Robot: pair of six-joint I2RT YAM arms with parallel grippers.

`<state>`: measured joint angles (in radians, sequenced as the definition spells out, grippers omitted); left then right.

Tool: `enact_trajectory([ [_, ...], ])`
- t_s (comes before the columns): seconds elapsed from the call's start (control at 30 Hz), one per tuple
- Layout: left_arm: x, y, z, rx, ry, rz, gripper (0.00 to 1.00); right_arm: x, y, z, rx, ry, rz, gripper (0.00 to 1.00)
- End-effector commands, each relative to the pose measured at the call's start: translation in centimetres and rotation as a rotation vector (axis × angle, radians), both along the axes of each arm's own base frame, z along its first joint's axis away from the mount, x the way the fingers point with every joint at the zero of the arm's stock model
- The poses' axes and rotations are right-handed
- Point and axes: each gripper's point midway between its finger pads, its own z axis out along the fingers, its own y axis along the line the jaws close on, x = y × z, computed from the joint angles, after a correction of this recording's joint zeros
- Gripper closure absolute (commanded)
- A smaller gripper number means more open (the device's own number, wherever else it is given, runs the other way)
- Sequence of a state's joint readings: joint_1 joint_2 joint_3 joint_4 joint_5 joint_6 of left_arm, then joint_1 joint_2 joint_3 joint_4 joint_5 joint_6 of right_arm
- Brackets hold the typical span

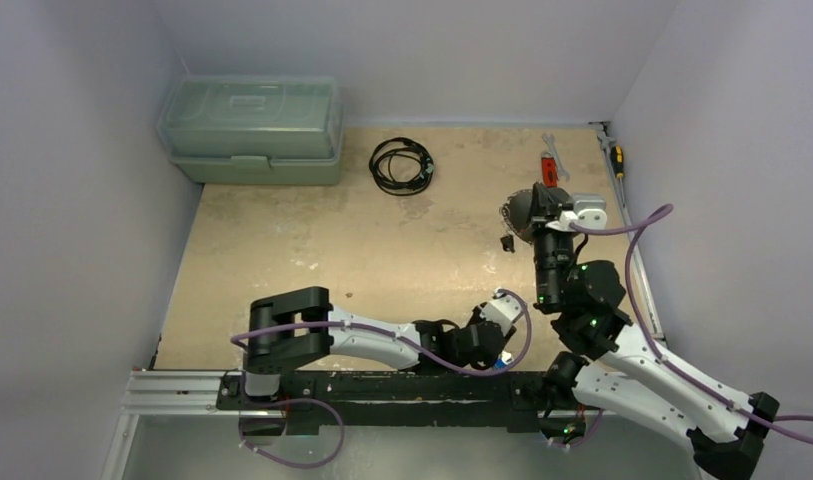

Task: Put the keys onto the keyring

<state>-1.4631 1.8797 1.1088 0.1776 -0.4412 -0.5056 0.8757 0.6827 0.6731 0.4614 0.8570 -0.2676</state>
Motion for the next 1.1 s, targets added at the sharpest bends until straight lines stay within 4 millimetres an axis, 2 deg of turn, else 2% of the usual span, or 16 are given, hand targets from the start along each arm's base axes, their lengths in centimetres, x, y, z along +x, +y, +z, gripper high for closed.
enact_trajectory([
  [0.0,1.0,-0.5,2.0,-0.035,-0.038,0.13,0.62,-0.9,-1.6,2.5,0.058,-0.039,-0.028,1.0],
  [0.1,1.8,3.2,1.1,0.035,-0.049,0.233,0.51,-0.9,-1.3,2.1,0.068,-0.021,-0.006,1.0],
  [0.23,1.2,7.7,0.7,0.071,-0.019,0.268,0.37,-1.2,-0.1,1.3,0.089,0.016,0.077,1.0],
  [0.37,1.0,12.1,0.8,0.123,0.018,0.354,0.36,-2.0,2.5,0.5,0.093,-0.006,0.247,1.0],
  [0.43,0.9,13.4,2.2,0.129,0.009,0.366,0.39,-2.6,4.0,0.0,0.102,-0.039,0.342,1.0],
  [0.5,0.8,14.5,4.5,0.137,-0.041,0.337,0.41,-3.4,6.0,-0.9,0.099,-0.064,0.463,1.0],
  [0.63,0.7,17.3,9.0,0.108,-0.129,0.23,0.41,-5.1,8.8,-1.2,0.095,-0.157,0.64,1.0],
  [0.77,-0.3,18.9,13.6,-0.046,-0.156,0.105,0.41,-7.0,11.1,-1.7,0.021,-0.257,0.784,1.0],
  [0.9,-0.7,20.9,18.3,-0.149,-0.245,0.012,0.45,-10.5,13.6,-1.8,-0.074,-0.429,0.986,1.0],
  [0.97,-0.9,21.7,20.4,-0.169,-0.304,-0.04,0.47,-12.3,14.9,-2.5,-0.12,-0.484,1.098,1.0],
  [1.07,-1.7,22.0,22.0,-0.149,-0.418,-0.179,0.48,-14.6,16.5,-3.5,-0.164,-0.524,1.25,1.0],
])
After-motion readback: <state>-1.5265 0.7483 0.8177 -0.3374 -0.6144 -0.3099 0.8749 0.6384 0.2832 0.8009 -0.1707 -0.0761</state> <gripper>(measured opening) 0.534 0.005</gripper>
